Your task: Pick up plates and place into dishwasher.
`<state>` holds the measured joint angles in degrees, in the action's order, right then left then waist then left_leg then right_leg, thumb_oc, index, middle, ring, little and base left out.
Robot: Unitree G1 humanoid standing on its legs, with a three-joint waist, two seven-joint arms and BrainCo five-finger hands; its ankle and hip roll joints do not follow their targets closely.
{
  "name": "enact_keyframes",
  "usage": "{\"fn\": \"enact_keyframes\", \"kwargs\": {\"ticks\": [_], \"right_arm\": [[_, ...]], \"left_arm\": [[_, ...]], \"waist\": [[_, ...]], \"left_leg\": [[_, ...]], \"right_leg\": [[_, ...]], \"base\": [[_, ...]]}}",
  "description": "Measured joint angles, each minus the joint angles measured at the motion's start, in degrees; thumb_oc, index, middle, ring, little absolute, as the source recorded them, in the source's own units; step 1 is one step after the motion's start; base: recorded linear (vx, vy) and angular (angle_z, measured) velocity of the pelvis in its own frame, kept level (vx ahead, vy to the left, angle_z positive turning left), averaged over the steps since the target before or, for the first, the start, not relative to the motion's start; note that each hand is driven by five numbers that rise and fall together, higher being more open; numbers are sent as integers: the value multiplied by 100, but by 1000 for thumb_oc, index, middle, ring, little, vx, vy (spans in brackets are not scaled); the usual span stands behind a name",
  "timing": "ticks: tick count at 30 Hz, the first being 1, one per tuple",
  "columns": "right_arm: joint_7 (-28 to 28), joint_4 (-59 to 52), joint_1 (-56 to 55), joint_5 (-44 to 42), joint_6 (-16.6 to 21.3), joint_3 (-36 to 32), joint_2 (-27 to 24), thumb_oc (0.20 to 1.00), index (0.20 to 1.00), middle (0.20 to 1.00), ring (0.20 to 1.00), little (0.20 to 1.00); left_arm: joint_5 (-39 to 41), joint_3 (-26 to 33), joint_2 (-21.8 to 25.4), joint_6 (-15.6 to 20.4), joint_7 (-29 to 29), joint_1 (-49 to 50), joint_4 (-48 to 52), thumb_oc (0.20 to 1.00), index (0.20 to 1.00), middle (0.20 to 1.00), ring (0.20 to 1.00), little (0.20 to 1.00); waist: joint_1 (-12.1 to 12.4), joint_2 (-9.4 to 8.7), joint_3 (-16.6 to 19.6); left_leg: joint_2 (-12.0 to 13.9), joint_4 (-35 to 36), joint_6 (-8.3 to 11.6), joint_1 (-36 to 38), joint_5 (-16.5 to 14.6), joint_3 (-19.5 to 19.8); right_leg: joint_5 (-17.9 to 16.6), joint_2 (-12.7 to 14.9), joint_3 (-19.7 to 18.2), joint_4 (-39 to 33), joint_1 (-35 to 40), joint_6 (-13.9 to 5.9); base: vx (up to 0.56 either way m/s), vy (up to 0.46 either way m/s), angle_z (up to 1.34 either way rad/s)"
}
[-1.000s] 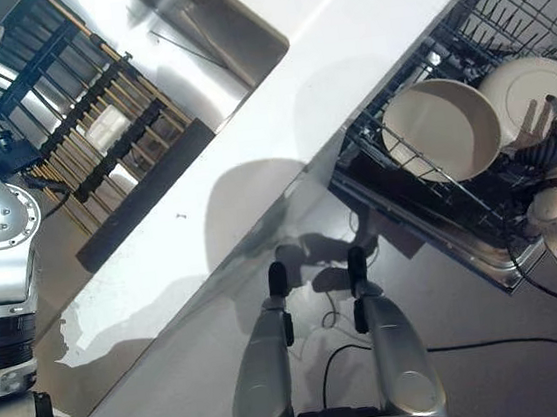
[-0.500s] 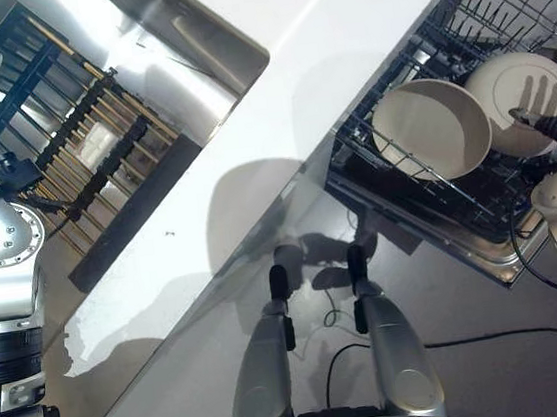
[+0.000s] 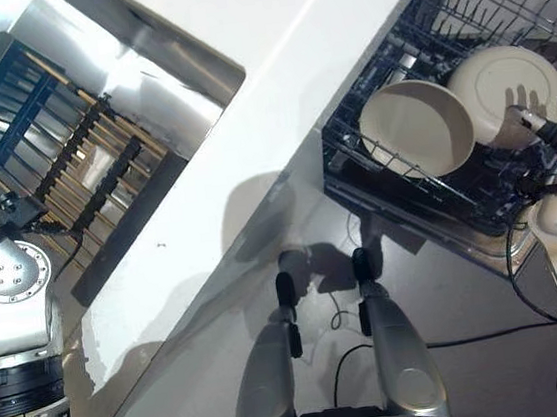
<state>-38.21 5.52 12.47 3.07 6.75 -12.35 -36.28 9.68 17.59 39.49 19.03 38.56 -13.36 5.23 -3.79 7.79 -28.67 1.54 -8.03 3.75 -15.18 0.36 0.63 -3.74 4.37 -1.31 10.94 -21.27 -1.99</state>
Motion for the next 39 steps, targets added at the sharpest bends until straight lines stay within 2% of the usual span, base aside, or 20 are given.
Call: {"fn": "enact_keyframes", "kwargs": {"ticks": [5,13,16,23,30,39], "right_arm": [[-241,-63,-307,-502,48,-260,209,1000,1000,1000,1000,1000],[-268,229,-362,-1222,214,-259,209,1000,1000,1000,1000,1000],[-305,451,-328,-1399,280,-234,209,1000,1000,1000,1000,1000],[233,1220,123,-1750,299,402,201,1000,1000,1000,1000,1000],[553,1376,571,-1841,295,610,186,1000,1000,1000,1000,1000],[669,1484,681,-2176,352,608,260,1000,1000,1000,1000,1000]], "left_arm": [[-4,-12,-520,144,3,291,19,1000,1000,1000,1000,1000],[-5,-217,-611,239,56,302,19,1000,1000,1000,1000,1000],[-15,-522,-716,274,185,297,16,1000,1000,1000,1000,1000],[-4,-805,-720,253,296,135,18,1000,1000,1000,1000,1000],[12,-878,-718,51,405,77,22,1000,1000,1000,1000,1000],[11,-1068,-720,-111,488,-4,19,1000,1000,1000,1000,1000]], "waist": [[-174,321,211],[-343,548,283],[-357,721,270],[-347,738,281],[-264,738,280],[-255,732,276]], "left_leg": [[-71,126,-49,106,31,-132],[-301,128,-169,117,28,-514],[-387,90,-228,-17,4,-556],[-480,38,-271,-250,35,-685],[-541,-13,-263,-418,70,-665],[-567,-153,-268,-593,66,-445]], "right_leg": [[71,53,-156,104,-69,-59],[343,221,-543,704,-544,-185],[364,284,-602,856,-771,-214],[374,345,-742,1092,-1159,-237],[393,423,-730,1168,-1306,-270],[442,506,-528,1296,-1350,-258]], "base": [[1,198,-13],[-43,161,-17],[-50,144,-9],[-13,80,-7],[6,20,5],[19,19,12]]}}
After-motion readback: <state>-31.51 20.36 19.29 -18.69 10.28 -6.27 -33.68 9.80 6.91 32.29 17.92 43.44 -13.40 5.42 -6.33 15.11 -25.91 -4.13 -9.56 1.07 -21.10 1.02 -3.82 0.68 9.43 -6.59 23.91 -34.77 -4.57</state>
